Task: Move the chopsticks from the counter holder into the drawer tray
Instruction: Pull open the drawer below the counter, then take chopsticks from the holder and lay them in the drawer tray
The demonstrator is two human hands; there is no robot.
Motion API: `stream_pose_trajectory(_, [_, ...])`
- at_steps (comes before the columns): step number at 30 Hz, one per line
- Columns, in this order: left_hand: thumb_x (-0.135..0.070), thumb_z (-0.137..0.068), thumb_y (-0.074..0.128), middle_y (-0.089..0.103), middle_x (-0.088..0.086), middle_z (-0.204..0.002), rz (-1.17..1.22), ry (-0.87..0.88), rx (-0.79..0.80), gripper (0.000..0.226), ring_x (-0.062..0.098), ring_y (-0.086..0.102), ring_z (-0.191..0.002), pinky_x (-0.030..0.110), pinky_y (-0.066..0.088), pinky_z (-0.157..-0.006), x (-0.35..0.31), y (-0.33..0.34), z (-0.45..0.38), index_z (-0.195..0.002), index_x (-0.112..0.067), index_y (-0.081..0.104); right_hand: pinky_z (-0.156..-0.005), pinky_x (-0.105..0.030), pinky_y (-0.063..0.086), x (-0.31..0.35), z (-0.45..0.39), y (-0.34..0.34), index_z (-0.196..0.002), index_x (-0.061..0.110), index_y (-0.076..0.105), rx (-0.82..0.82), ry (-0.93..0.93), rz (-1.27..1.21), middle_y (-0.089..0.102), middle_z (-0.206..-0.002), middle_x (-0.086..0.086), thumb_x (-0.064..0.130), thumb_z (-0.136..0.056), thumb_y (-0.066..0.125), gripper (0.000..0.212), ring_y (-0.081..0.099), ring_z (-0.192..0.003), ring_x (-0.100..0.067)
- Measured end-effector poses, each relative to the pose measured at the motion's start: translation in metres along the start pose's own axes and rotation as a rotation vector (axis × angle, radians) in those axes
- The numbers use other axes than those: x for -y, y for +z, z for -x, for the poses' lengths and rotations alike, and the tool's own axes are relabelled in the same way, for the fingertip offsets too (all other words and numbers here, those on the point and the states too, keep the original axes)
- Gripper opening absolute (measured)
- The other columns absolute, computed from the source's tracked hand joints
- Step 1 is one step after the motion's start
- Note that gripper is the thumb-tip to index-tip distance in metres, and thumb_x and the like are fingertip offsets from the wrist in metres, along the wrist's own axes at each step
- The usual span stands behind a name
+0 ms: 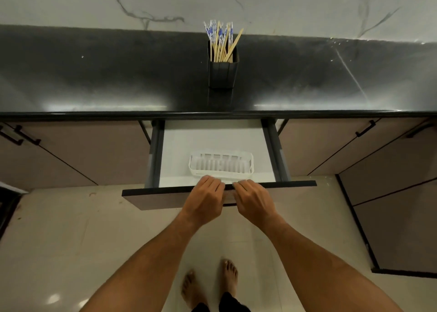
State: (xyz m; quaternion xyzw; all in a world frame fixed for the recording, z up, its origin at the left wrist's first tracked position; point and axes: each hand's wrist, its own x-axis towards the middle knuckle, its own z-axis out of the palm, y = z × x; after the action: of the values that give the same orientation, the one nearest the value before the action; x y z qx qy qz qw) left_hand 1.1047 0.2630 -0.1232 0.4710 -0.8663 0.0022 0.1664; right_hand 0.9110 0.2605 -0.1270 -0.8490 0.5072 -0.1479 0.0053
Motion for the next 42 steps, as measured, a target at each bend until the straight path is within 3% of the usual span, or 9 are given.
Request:
stream_pose_trajectory(3, [-0.036, -0.101, 0.049, 0.069, 0.014, -0.115, -0.061, -0.092, -0.007, 0.042, 0.029, 0.063, -0.108, 0.041, 0.045, -0.109, 0.010, -0.015, -0.016, -0.120, -0.003, 0.066, -0.079, -0.037, 0.059, -0.002, -0.018, -0.012, -0.119, 0.004, 0.067, 0.002, 0.037, 0.070, 0.072, -0.110, -0.011, 0.026, -0.095, 0.065, 0.033, 0.069, -0.094, -0.027])
stream_pose_trajectory(6, [-0.041, -0.100, 0.050, 0.061, 0.019, -0.139, -0.109, -0.170, 0.014, 0.057, 0.034, 0.056, -0.131, 0.045, 0.037, -0.120, 0.019, -0.031, -0.031, -0.140, 0.000, 0.055, -0.097, -0.040, 0.055, -0.003, -0.039, -0.024, -0.133, 0.003, 0.059, 0.001, 0.079, 0.148, 0.067, -0.128, -0.015, 0.039, -0.096, 0.063, 0.052, 0.065, -0.114, -0.030])
stream_pose_trajectory(12, [-0.042, -0.104, 0.038, 0.052, 0.017, -0.150, -0.141, -0.200, -0.051, 0.060, 0.034, 0.046, -0.142, 0.046, 0.031, -0.123, 0.045, -0.071, -0.072, -0.148, -0.003, 0.047, -0.118, -0.047, 0.038, -0.010, -0.092, -0.056, -0.150, 0.006, 0.042, -0.003, 0.164, 0.231, 0.049, -0.153, -0.015, 0.052, -0.102, 0.046, 0.066, 0.046, -0.142, -0.032])
stream_pose_trajectory(15, [-0.044, -0.105, 0.030, 0.047, 0.016, -0.154, -0.179, -0.224, -0.059, 0.063, 0.032, 0.041, -0.146, 0.046, 0.028, -0.124, 0.061, -0.093, -0.101, -0.152, -0.004, 0.042, -0.118, -0.047, 0.038, -0.015, -0.121, -0.076, -0.151, 0.007, 0.041, -0.038, 0.170, 0.260, 0.048, -0.154, -0.014, 0.052, -0.103, 0.044, 0.066, 0.044, -0.144, -0.031])
stream_pose_trajectory(22, [-0.042, -0.103, 0.035, 0.051, 0.017, -0.151, -0.209, -0.242, -0.152, 0.060, 0.031, 0.043, -0.144, 0.045, 0.028, -0.125, 0.094, -0.130, -0.175, -0.148, -0.003, 0.045, -0.117, -0.047, 0.039, -0.031, -0.198, -0.113, -0.149, 0.006, 0.042, -0.116, 0.153, 0.278, 0.050, -0.151, -0.015, 0.048, -0.102, 0.046, 0.063, 0.046, -0.141, -0.031])
stream_pose_trajectory(31, [-0.043, -0.103, 0.031, 0.049, 0.015, -0.151, -0.198, -0.278, -0.202, 0.061, 0.029, 0.041, -0.144, 0.044, 0.028, -0.125, 0.150, -0.126, -0.284, -0.148, -0.005, 0.042, -0.116, -0.046, 0.041, -0.084, -0.316, -0.122, -0.146, 0.004, 0.044, -0.167, 0.095, 0.253, 0.053, -0.146, -0.015, 0.044, -0.101, 0.051, 0.061, 0.049, -0.137, -0.030])
stream_pose_trajectory(36, [-0.042, -0.103, 0.027, 0.051, 0.013, -0.150, -0.169, -0.328, -0.186, 0.059, 0.029, 0.043, -0.143, 0.044, 0.026, -0.125, 0.178, -0.103, -0.335, -0.147, -0.006, 0.044, -0.108, -0.042, 0.049, -0.114, -0.376, -0.113, -0.138, 0.007, 0.045, -0.218, 0.041, 0.130, 0.061, -0.132, -0.012, 0.036, -0.098, 0.059, 0.051, 0.058, -0.123, -0.028])
stream_pose_trajectory(42, [-0.048, -0.108, 0.018, 0.057, 0.009, -0.144, -0.140, -0.419, -0.176, 0.060, 0.026, 0.048, -0.139, 0.042, 0.026, -0.126, 0.208, -0.076, -0.377, -0.142, -0.010, 0.049, -0.112, -0.037, 0.043, -0.135, -0.439, -0.085, -0.141, 0.007, 0.047, -0.160, 0.099, -0.118, 0.055, -0.138, -0.009, 0.031, -0.105, 0.043, 0.043, 0.051, -0.126, -0.022])
